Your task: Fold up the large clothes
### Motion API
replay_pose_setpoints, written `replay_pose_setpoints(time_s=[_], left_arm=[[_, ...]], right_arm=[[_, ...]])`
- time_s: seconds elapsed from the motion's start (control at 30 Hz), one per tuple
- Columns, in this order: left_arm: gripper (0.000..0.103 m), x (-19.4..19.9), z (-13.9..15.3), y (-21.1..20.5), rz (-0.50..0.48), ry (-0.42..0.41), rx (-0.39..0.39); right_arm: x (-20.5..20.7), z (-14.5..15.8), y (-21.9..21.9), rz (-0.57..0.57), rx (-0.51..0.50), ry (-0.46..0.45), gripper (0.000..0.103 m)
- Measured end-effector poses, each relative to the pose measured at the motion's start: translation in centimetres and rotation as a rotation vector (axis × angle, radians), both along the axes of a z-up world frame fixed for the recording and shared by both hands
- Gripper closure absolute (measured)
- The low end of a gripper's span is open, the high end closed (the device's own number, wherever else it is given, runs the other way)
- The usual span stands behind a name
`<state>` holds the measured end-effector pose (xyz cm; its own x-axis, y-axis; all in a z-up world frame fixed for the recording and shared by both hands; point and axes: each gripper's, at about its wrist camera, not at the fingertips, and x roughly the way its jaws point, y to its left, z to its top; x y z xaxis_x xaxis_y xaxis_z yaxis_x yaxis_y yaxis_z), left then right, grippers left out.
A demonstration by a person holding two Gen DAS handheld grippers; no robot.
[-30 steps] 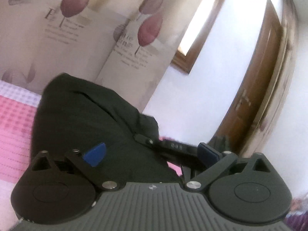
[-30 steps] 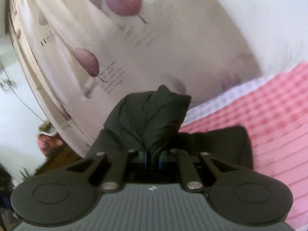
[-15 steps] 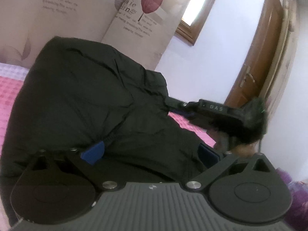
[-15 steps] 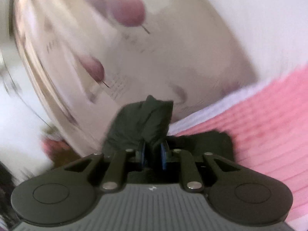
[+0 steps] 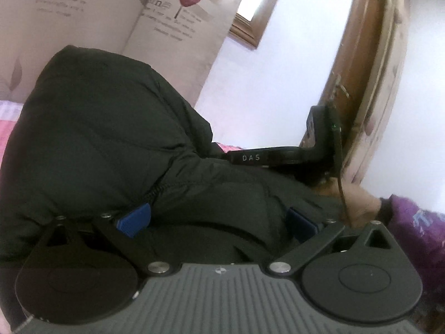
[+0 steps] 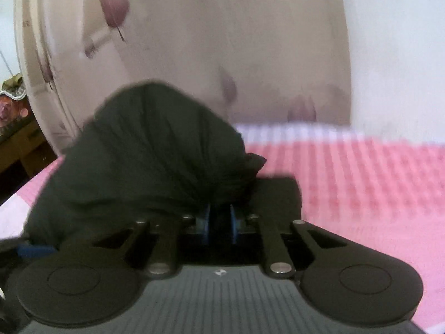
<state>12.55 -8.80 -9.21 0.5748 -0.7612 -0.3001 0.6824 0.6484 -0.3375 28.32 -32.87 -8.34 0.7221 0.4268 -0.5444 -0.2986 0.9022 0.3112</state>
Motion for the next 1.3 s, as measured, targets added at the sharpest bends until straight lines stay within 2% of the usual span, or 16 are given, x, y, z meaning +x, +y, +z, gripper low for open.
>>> replay_pose_setpoints(time_s=[0.1, 0.17, 0.23, 0.33, 0.43, 0.53, 0.67, 0.7, 0.77, 0.8, 0.87, 0.97, 1.03, 1.13, 1.23, 1.3], left_arm=[[0.001, 0.4, 0.0, 0.2, -0.005, 0.006, -0.009], [0.001, 0.6, 0.0, 0.3, -0.007, 0.012, -0.02], [0.001, 0.5, 0.0, 0.3, -0.003, 0.004, -0.021], [0.001, 0.2, -0.1, 0.4, 0.004, -0.005, -0.026], [0.001, 0.1, -0.2, 0.5, 0.011, -0.009, -0.031], [0.0, -0.1, -0.1, 0.7, 0.01, -0.009, -0.046], [0.004, -0.2, 0.6, 1.9, 0.026, 0.017, -0.072], [0.004, -0.4, 0.9, 2.6, 0.042, 0.034, -0.091], [0.004, -0.7, 1.5, 3.9, 0.081, 0.051, -0.111], [0.004, -0.9, 1.7, 4.4, 0.098, 0.054, -0.11], [0.004, -1.4, 1.8, 5.0, 0.107, 0.053, -0.109], [0.004, -2.3, 2.0, 5.7, 0.126, 0.032, -0.107], [0.004, -2.6, 2.2, 6.3, 0.142, 0.036, -0.143], [0.002, -3.0, 2.5, 6.6, 0.179, 0.005, -0.141], [0.003, -2.4, 1.9, 6.4, 0.19, 0.035, -0.094], [0.003, -2.4, 1.5, 6.3, 0.173, 0.016, -0.066]], right_arm=[[-1.1, 1.1, -1.9, -0.07, 0.063, -0.005, 0.089], [-3.6, 2.9, -3.3, -0.108, 0.14, -0.068, 0.087], [-7.0, 5.0, -3.7, -0.075, 0.194, -0.146, 0.087], [-12.6, 6.9, -2.1, 0.011, 0.145, -0.196, 0.087], [-16.1, 6.4, 0.4, 0.067, 0.025, -0.189, 0.087], [-16.4, 3.9, 2.3, 0.04, -0.179, -0.122, 0.089], [-15.6, 0.4, 2.5, -0.017, -0.291, -0.062, 0.089], [-15.2, -0.6, 2.0, -0.031, -0.276, -0.027, 0.089], [-15.0, -1.2, 0.5, -0.077, -0.134, -0.002, 0.089], [-15.2, -0.9, 0.5, -0.088, -0.124, -0.018, 0.09], [-15.7, -0.1, 1.1, -0.097, -0.183, -0.056, 0.089], [-17.0, 2.1, 0.6, -0.151, -0.1, -0.132, 0.089], [-18.7, 4.1, 1.5, -0.103, -0.068, -0.242, 0.089], [-19.4, 5.8, 4.7, 0.034, -0.122, -0.314, 0.09], [-17.6, 3.6, 7.1, 0.048, -0.288, -0.235, 0.09], [-16.2, 1.4, 6.9, 0.036, -0.299, -0.175, 0.091]])
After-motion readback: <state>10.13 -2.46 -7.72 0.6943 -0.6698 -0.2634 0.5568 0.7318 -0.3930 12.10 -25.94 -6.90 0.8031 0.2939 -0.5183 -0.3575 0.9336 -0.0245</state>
